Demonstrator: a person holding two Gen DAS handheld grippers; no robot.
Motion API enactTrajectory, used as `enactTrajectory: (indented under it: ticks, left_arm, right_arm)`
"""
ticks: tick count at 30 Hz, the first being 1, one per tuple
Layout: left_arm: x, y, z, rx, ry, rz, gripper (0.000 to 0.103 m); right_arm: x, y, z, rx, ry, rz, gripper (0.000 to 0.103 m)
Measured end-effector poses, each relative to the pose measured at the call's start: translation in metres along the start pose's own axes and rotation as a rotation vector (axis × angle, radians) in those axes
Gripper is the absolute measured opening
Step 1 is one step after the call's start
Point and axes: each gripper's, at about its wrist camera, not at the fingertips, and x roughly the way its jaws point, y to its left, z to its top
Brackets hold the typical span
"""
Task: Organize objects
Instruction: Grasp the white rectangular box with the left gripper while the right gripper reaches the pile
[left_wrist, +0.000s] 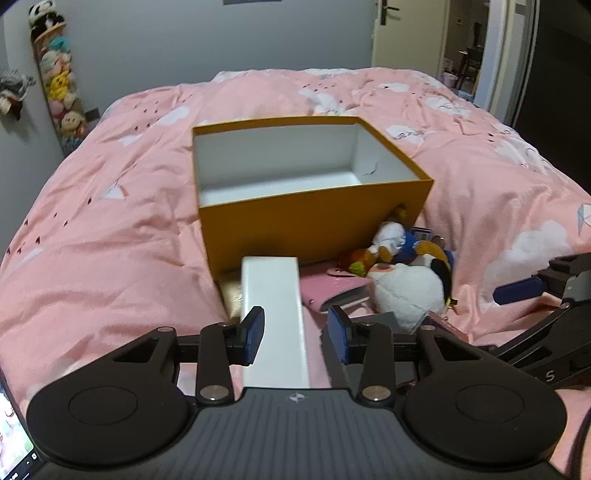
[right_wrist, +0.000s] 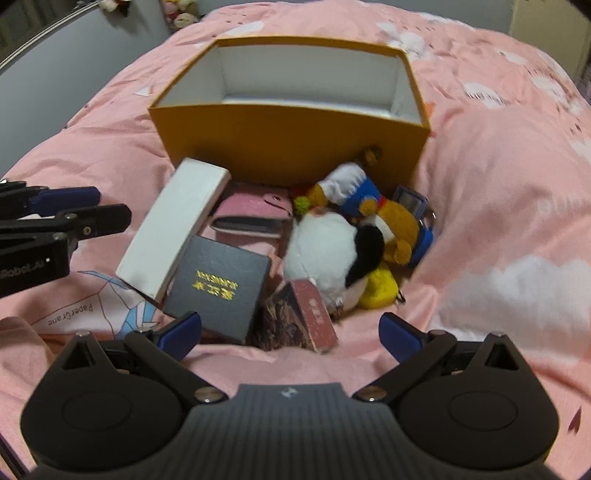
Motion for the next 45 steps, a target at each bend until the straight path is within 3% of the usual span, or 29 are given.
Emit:
enactTrajectory:
  ticks: [7, 9, 15, 24, 26, 30, 33, 41, 45]
  left_arm:
    - [0.012, 0.026, 0.007, -0.026, 0.039, 0.021, 0.043]
    - [0.019, 0.038, 0.009, -0.066, 0.044, 0.013, 0.041]
    - [0.055, 0.066, 0.009, -0.214, 0.165, -0.055, 0.041]
    - [0.087, 0.070, 0.003, -0.237, 0.219, -0.060, 0.044]
    - [0.091, 0.070, 0.002, -0.241, 0.230, -0.062, 0.054]
    - [0.099, 0.074, 0.002, -0.266, 0.226, -0.067, 0.060]
    - [0.104, 0.079, 0.002, -0.306, 0.220, -0.091, 0.068]
    - [0.130, 0.085, 0.000, -0.423, 0.268, -0.217, 0.072]
    - [0.133, 0.087, 0.000, -0.439, 0.274, -0.235, 0.070]
  right_arm:
    - [0.015, 0.005, 0.032, -0.051, 0.012, 0.110, 0.066]
    - [0.022, 0.008, 0.044, -0.055, 0.008, 0.126, 0.060]
    - [0.050, 0.029, 0.077, -0.082, -0.001, 0.171, 0.040]
    - [0.075, 0.054, 0.082, -0.173, -0.064, 0.087, 0.038]
    - [0.078, 0.054, 0.083, -0.170, -0.062, 0.076, 0.040]
    - [0.084, 0.048, 0.086, -0.138, -0.049, 0.074, 0.048]
    - [0.088, 0.043, 0.087, -0.110, -0.037, 0.075, 0.048]
    - [0.093, 0.027, 0.088, -0.037, -0.027, 0.039, 0.050]
    - [0.096, 0.023, 0.089, -0.012, -0.018, 0.038, 0.052]
